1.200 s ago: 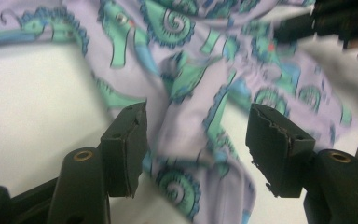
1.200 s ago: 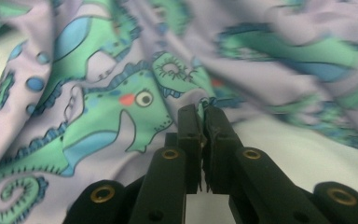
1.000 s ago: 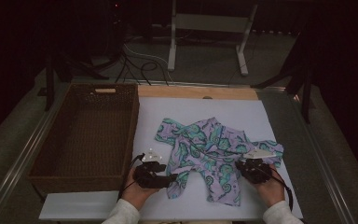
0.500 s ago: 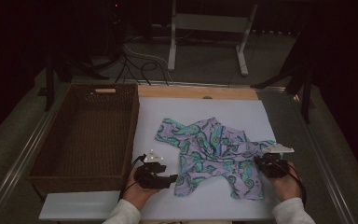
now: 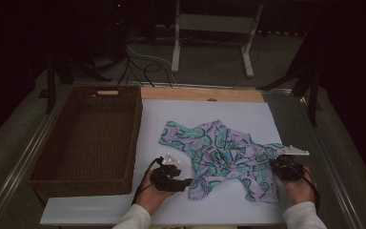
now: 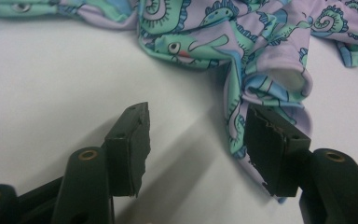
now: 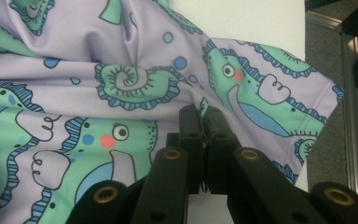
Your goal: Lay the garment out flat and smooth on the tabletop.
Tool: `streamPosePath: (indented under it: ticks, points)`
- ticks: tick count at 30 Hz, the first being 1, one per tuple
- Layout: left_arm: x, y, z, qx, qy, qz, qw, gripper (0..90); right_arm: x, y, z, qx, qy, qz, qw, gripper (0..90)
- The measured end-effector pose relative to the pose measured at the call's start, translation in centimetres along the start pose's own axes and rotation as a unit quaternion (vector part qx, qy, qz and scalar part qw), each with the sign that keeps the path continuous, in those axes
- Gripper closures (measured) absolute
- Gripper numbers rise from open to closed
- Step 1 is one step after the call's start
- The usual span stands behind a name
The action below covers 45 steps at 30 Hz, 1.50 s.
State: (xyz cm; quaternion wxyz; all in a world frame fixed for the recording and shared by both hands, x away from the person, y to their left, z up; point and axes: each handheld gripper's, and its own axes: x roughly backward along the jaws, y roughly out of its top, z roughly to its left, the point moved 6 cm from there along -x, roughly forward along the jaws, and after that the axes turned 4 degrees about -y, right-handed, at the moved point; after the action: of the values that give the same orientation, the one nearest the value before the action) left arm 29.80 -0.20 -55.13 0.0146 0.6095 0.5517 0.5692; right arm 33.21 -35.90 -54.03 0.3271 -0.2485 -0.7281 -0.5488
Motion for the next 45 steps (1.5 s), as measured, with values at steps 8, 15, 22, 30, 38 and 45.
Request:
streamPosePath:
  ticks: [8, 15, 22, 30, 38, 45]
  points:
    - [-2.3, 0.4, -1.6, -0.036, 0.001, 0.027, 0.9990, 61.1, 0.4, 0.0, 0.3, 0.000, 0.022, -0.007, 0.9997, 73.0]
    - [-3.1, 0.6, -2.4, -0.053, 0.004, 0.038, 0.9979, 87.9, 1.1, -0.3, 0.8, -0.008, 0.054, -0.009, 0.9985, 54.2]
    - [-0.9, 1.4, 0.3, -0.052, 0.074, 0.023, 0.9956, 88.6, 1.6, -0.6, 0.6, -0.012, 0.067, -0.014, 0.9976, 49.9]
    - [1.5, 2.0, 3.3, -0.026, 0.148, -0.002, 0.9886, 88.5, 2.0, -0.9, 0.8, -0.019, 0.090, -0.014, 0.9957, 48.8]
    - [2.1, 1.6, 4.4, -0.017, 0.175, 0.003, 0.9844, 88.2, 3.3, -1.2, 2.3, -0.026, 0.141, -0.020, 0.9895, 48.6]
    - [2.7, 0.8, 5.2, 0.002, 0.189, 0.008, 0.9820, 88.0, 4.5, -2.1, 5.0, 0.004, 0.182, -0.013, 0.9833, 48.1]
